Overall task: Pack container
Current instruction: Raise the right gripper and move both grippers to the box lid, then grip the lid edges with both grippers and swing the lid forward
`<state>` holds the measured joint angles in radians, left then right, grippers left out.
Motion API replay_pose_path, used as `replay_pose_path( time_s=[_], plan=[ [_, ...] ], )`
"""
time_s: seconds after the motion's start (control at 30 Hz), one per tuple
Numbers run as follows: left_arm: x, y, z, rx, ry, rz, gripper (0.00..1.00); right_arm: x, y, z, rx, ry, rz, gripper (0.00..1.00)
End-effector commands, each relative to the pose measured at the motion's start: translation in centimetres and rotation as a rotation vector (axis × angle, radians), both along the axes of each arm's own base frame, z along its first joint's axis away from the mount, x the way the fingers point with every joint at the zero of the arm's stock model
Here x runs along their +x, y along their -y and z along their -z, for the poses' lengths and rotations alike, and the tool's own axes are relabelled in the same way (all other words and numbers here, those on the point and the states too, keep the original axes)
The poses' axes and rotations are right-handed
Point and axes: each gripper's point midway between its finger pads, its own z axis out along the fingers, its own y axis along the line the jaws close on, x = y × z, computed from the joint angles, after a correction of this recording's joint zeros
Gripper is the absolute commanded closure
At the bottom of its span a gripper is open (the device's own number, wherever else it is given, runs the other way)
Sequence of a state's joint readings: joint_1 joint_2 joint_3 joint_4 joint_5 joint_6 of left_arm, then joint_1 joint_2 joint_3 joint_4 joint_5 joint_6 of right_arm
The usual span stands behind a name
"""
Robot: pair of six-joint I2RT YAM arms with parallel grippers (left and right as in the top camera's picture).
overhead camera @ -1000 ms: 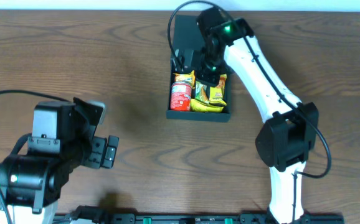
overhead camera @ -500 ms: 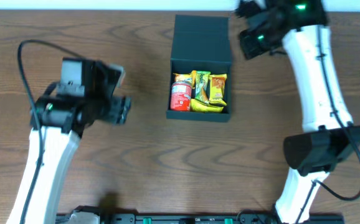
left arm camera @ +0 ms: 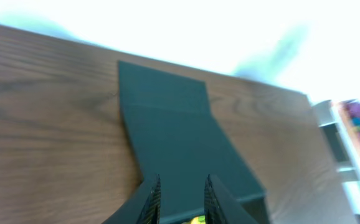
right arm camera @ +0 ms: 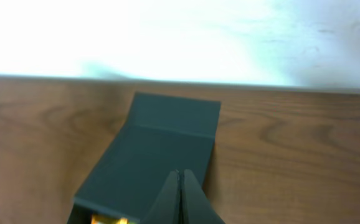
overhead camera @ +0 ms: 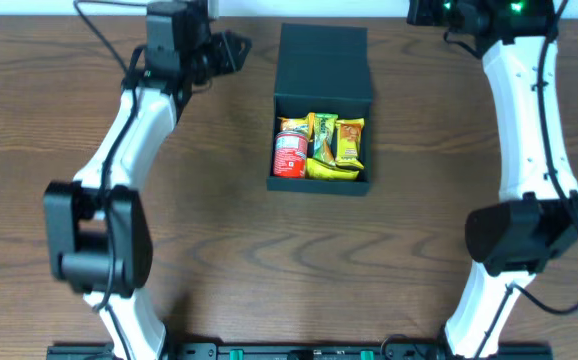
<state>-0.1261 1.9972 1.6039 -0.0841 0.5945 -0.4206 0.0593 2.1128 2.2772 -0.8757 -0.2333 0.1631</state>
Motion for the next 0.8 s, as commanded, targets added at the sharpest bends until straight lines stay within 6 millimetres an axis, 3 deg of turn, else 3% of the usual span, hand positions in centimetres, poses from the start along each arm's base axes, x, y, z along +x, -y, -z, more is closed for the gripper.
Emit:
replay_pose_path(
  time_s=[0.0, 0.13, 0.2, 0.37, 0.5, 0.77],
  plan=[
    [2.2, 0.9, -1.2, -0.102, -0.034, 0.002, 0.75, 2.1, 1.8, 5.4, 0.050, -0.109, 0.130, 0.98],
    [4.1, 0.0, 0.9, -0.127, -0.094, -0.044, 0.74, 3.8, 2.3, 10.1, 0.139, -0.180, 0.151, 0.98],
    [4.3, -0.8, 3.1, -0.155, -0.165, -0.077, 0.74, 4.3, 2.2, 11.8, 0.191, -0.207, 0.144, 0.98],
    [3.0, -0.4, 8.7, -0.320, -0.387, 0.003, 0.76, 4.6, 2.1, 16.4, 0.305, -0.311, 0.152, 0.98],
    [2.2, 0.2, 11.7, -0.350, -0.485, 0.015, 0.76, 4.3, 1.6, 18.2, 0.329, -0.355, 0.141, 0.98],
    [0.6, 2.6, 14.9, -0.330, -0.576, 0.045, 0.76, 3.2, 1.2, 21.5, 0.367, -0.475, 0.204, 0.98]
  ],
)
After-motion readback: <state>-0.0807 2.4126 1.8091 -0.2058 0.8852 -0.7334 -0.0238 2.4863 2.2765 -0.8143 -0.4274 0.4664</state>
